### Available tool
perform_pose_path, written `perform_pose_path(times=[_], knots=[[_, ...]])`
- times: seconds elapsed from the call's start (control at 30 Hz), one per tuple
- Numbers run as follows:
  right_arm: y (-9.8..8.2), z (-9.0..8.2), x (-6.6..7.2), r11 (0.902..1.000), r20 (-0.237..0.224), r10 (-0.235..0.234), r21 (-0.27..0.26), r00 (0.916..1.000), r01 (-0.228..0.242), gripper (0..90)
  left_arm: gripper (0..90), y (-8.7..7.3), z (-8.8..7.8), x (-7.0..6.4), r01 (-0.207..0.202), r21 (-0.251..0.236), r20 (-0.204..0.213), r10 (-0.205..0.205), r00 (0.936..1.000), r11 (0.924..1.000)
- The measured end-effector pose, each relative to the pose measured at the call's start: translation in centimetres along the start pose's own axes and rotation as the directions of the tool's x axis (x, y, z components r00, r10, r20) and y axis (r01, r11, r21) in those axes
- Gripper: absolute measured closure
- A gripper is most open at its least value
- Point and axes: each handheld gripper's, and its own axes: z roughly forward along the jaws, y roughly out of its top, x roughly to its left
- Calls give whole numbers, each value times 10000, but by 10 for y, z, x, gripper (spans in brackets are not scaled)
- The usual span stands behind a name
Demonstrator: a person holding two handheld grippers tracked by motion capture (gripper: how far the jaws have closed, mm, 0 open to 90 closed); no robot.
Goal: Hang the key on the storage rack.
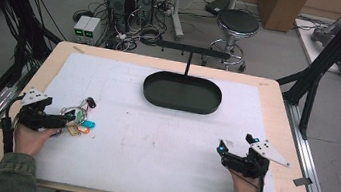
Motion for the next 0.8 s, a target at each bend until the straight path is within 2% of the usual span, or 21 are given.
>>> perform_pose_path(times=[0.4, 0.8], knots=[[0, 0, 1, 10000, 23, 9, 73, 10000, -9, 5, 25, 7, 15, -9, -297, 681, 229, 282, 9993, 9972], [-1, 1, 2, 9998, -1, -130, 147, 9999, 130, 5, 26, 8, 26, -13, -250, 1395, 337, 205, 9992, 9899]])
